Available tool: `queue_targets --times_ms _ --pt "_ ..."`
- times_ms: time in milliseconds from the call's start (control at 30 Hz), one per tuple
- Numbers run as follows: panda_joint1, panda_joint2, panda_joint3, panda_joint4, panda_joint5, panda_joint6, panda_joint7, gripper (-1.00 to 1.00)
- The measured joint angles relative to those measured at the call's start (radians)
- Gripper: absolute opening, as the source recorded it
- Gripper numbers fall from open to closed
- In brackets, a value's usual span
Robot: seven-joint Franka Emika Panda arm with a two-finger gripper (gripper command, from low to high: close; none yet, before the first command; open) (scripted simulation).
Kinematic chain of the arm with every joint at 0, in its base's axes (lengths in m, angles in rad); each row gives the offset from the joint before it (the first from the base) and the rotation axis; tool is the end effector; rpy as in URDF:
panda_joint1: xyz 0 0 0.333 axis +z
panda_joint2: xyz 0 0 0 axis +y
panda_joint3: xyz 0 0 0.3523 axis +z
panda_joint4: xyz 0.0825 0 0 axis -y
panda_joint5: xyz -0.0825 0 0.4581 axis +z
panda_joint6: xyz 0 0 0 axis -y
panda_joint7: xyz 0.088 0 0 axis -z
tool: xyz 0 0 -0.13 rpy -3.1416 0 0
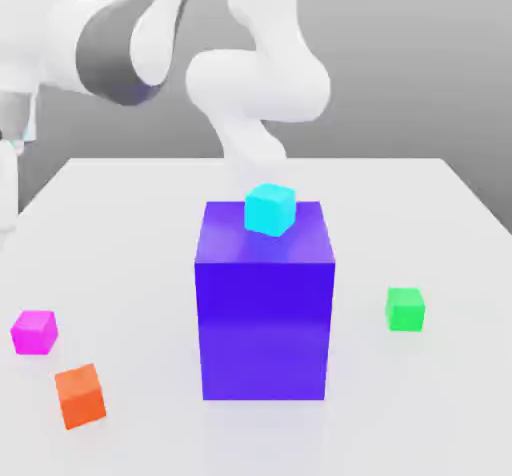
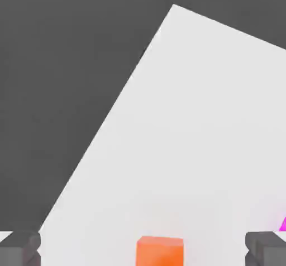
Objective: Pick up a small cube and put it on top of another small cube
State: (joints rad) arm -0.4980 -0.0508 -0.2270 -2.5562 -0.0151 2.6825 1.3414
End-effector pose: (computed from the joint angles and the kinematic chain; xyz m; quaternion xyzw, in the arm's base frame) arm 0.3845 -0.3388 0.2564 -0.5153 0.8525 -0.0831 0.0283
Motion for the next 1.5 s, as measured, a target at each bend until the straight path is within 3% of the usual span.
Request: queue_targets --times_ms 167,367,400,633,867,1067,1500 --pt "-0.105 0.187 -0.030 -0.060 0.116 0.091 0.043 0.00" --pt "-0.211 0.405 0.083 -0.030 0.255 0.250 -0.038 0.00" --pt "-0.223 0.425 0.096 -0.026 0.263 0.266 -0.045 -1.00" --pt "-0.223 0.422 0.096 -0.027 0.260 0.265 -0.042 -1.00" --pt "-0.152 0.225 0.025 -0.045 0.128 0.117 0.037 -1.00" --pt "-0.062 0.183 0.153 0.056 0.148 0.114 -0.043 -1.00" --pt "0.516 -0.078 0.486 -0.067 0.383 0.029 0.089 -1.00"
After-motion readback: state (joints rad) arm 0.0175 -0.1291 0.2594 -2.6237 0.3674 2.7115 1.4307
